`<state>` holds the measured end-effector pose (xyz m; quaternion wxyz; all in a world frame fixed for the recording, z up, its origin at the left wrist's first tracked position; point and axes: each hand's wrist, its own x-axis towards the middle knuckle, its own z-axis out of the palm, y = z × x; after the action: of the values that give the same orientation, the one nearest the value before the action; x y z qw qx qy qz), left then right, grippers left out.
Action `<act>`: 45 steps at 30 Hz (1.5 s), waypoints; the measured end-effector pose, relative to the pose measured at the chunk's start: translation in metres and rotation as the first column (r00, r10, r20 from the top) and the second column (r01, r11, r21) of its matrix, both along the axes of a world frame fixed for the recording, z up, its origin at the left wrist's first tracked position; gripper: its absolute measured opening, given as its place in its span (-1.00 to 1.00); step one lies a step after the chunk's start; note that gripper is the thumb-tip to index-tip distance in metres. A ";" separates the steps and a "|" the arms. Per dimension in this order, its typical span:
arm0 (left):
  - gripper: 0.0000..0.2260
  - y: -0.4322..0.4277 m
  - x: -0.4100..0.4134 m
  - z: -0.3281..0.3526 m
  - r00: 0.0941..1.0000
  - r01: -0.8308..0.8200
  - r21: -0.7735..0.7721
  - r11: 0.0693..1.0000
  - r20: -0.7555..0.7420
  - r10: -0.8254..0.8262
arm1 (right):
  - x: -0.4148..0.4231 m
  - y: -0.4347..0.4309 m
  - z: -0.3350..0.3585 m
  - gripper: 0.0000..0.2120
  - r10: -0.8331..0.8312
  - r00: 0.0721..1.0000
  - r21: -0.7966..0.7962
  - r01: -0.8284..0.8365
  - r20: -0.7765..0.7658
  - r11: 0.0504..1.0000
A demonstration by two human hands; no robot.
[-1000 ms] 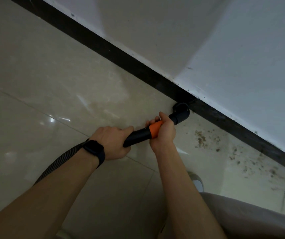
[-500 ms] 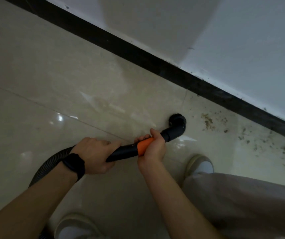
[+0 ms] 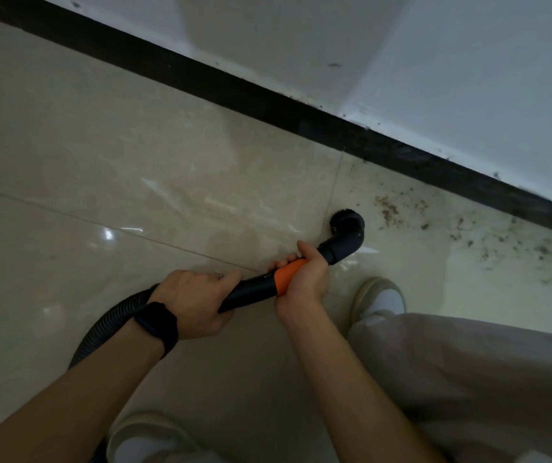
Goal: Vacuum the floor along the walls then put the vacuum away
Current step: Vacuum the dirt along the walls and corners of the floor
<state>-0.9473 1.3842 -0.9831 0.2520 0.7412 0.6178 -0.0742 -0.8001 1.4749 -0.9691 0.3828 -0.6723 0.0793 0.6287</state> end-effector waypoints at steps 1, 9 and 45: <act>-0.64 0.005 0.003 -0.001 1.000 -0.010 0.001 1.000 0.004 0.010 | 0.002 0.006 0.001 -0.88 0.011 1.000 0.011 -0.011 0.001 1.000; -0.70 0.029 0.018 -0.003 0.994 -0.066 -0.015 0.998 0.089 0.067 | 0.013 0.033 0.000 -0.89 0.067 0.998 0.053 -0.067 -0.008 0.996; -0.66 0.074 0.004 -0.003 0.954 -0.286 0.090 0.954 0.117 0.275 | -0.016 0.094 -0.005 -0.86 0.189 0.980 0.181 -0.177 -0.054 0.968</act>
<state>-0.9428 1.4580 -0.9865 0.2520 0.6609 0.7061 0.0334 -0.8158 1.5693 -0.9737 0.3776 -0.6177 -0.0250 0.6894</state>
